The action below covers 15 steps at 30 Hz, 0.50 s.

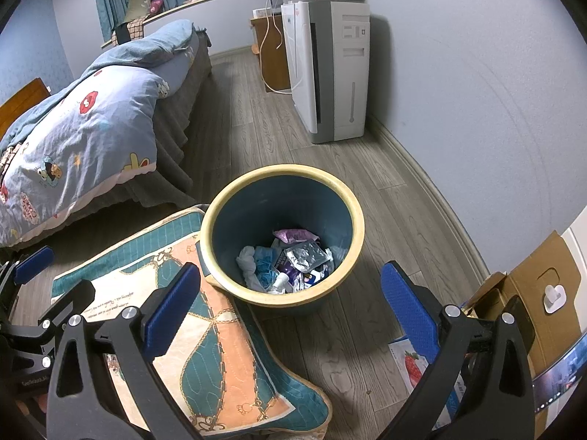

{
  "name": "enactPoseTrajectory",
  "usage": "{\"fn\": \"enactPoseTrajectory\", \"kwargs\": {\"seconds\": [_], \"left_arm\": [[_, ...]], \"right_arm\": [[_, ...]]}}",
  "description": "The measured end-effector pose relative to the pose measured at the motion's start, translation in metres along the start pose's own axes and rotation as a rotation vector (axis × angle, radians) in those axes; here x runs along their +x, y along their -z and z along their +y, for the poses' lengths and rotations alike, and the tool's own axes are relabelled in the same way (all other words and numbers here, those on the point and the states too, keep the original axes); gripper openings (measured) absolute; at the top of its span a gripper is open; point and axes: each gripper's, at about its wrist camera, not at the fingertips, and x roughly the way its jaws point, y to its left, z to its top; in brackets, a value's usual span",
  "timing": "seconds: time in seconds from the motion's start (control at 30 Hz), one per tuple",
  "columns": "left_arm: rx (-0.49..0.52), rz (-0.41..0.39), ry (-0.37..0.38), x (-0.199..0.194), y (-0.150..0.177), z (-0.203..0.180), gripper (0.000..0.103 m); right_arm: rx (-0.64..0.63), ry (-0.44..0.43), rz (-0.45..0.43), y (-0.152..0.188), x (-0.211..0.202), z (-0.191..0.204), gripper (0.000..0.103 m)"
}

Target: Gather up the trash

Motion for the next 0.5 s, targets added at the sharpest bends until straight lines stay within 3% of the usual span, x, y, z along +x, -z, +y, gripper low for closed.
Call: {"fn": "enactPoseTrajectory", "kwargs": {"seconds": [0.5], "left_arm": [[0.004, 0.003, 0.002, 0.0, 0.0004, -0.0013, 0.098]], "right_arm": [[-0.003, 0.0, 0.001, -0.0005, 0.0008, -0.0004, 0.097]]}}
